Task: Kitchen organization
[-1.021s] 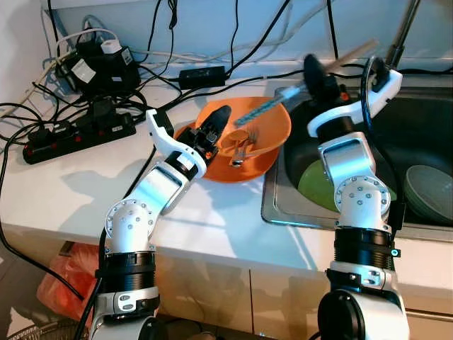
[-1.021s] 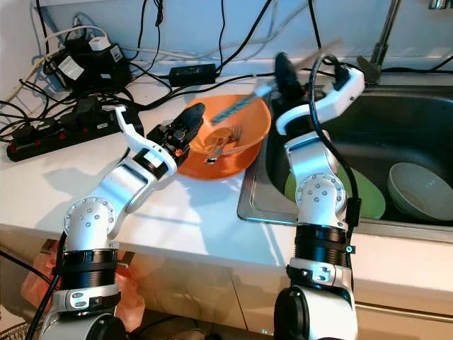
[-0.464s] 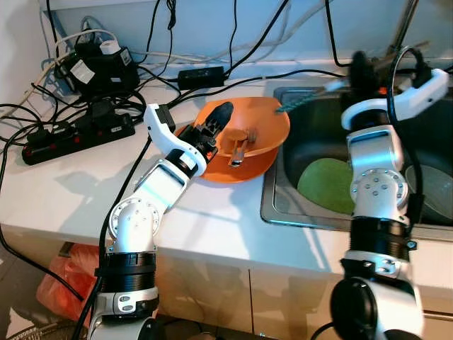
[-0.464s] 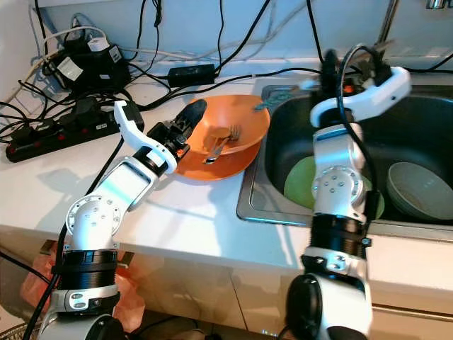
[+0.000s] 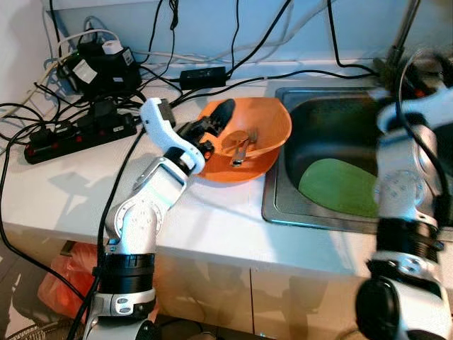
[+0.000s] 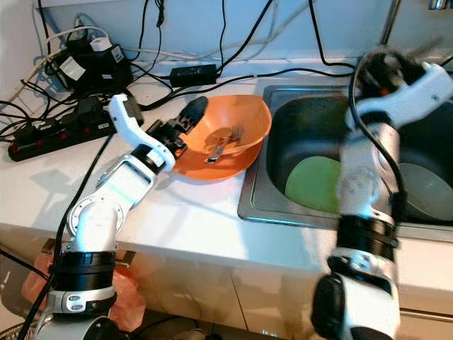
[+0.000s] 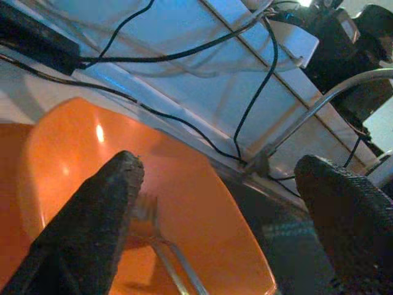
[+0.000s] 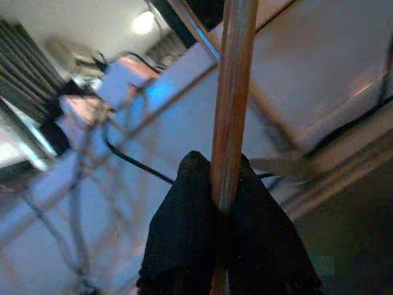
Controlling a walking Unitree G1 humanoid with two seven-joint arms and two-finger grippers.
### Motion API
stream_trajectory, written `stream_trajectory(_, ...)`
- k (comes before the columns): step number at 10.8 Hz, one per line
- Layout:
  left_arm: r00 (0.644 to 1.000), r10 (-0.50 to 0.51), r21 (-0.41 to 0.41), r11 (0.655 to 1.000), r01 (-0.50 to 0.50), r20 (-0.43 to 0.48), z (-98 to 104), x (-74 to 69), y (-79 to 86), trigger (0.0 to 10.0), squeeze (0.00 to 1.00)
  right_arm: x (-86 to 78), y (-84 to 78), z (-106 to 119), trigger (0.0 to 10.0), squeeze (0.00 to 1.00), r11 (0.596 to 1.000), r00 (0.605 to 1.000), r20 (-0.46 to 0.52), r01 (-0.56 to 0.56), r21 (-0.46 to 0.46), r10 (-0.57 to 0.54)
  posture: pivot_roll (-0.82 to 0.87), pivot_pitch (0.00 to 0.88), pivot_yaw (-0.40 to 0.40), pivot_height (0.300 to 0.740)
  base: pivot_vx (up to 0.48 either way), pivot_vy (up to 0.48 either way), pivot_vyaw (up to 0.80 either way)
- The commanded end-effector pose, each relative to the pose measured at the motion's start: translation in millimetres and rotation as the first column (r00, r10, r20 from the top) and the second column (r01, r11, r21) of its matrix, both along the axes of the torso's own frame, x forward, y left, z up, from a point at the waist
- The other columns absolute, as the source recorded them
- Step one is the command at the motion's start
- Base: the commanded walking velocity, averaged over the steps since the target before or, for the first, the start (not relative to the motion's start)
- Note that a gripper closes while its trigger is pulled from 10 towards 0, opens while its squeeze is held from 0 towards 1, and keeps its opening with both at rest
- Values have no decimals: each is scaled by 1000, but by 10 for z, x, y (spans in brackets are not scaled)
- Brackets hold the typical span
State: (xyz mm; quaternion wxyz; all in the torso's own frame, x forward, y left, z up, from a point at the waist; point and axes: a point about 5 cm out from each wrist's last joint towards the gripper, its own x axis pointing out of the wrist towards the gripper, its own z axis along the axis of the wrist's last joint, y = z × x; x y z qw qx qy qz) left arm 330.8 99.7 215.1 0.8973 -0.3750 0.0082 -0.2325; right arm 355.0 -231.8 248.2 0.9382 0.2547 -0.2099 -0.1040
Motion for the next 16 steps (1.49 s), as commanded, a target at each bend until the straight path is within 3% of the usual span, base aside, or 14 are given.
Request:
stream_trajectory(1,999,20,40,999,-21,30,22,-15,43,10000,1000,23,63,-48,1882,0,997,999,-38,5,-76,-8,97,39,148,740,0,0,0)
stream_trajectory(2,998,7,116,993,-14,66,28,-31,27,10000,1000,12,9,-160,1098,0,995,996,-88,25,-97,-34,99,39,149,740,0,0,0)
stream_trajectory(3,997,-9,166,986,-4,75,16,-36,18,10000,1000,21,-38,-257,4471,0,988,987,-149,43,-149,-66,100,37,150,740,0,0,0)
stream_trajectory(4,995,-23,243,970,0,93,-2,-39,10,10000,1000,35,-79,-377,8510,0,974,968,-229,47,-222,-99,99,35,150,740,0,0,0)
stream_trajectory(5,992,-47,322,947,6,120,-15,-46,16,10000,1000,57,-124,-610,10000,0,950,922,-369,-1,-311,-120,98,35,152,740,0,0,0)
stream_trajectory(6,988,-57,379,925,-3,145,-21,-56,32,10000,820,64,-145,-724,10000,0,942,891,-435,-24,-334,-131,101,33,150,740,0,0,0)
stream_trajectory(7,985,-67,415,910,-6,160,-26,-73,44,10000,0,86,-105,-813,10000,0,940,864,-488,-56,-336,-122,105,32,149,740,0,0,0)
stream_trajectory(8,983,-73,432,902,-6,166,-30,-82,46,10000,0,96,-80,-851,10000,0,941,855,-505,-71,-332,-114,109,31,149,740,0,0,0)
stream_trajectory(9,977,-114,510,860,6,182,-44,-119,43,10000,0,108,-38,-932,10000,4,938,832,-546,-105,-330,-99,112,31,150,740,0,0,0)
stream_trajectory(10,974,-131,530,848,15,182,-46,-132,47,10000,0,113,-34,-953,10000,322,939,825,-557,-112,-325,-94,112,31,150,740,0,0,0)
stream_trajectory(11,967,-168,578,816,27,192,-47,-164,73,10000,0,118,-24,-959,10000,1000,939,826,-557,-119,-322,-87,115,32,152,740,0,0,0)
stream_trajectory(12,964,-179,600,799,25,197,-48,-188,131,10000,0,120,-18,-958,10000,1000,938,826,-557,-120,-325,-87,114,35,155,740,0,0,0)
stream_trajectory(14,959,-167,585,811,2,228,-22,-232,215,10000,0,126,-5,-964,10000,1000,930,820,-566,-136,-343,-88,120,34,155,740,0,0,0)
stream_trajectory(16,932,-227,654,756,-13,281,-53,-297,205,10000,0,137,29,-947,10000,1000,920,823,-560,-140,-365,-97,121,34,155,740,0,0,0)
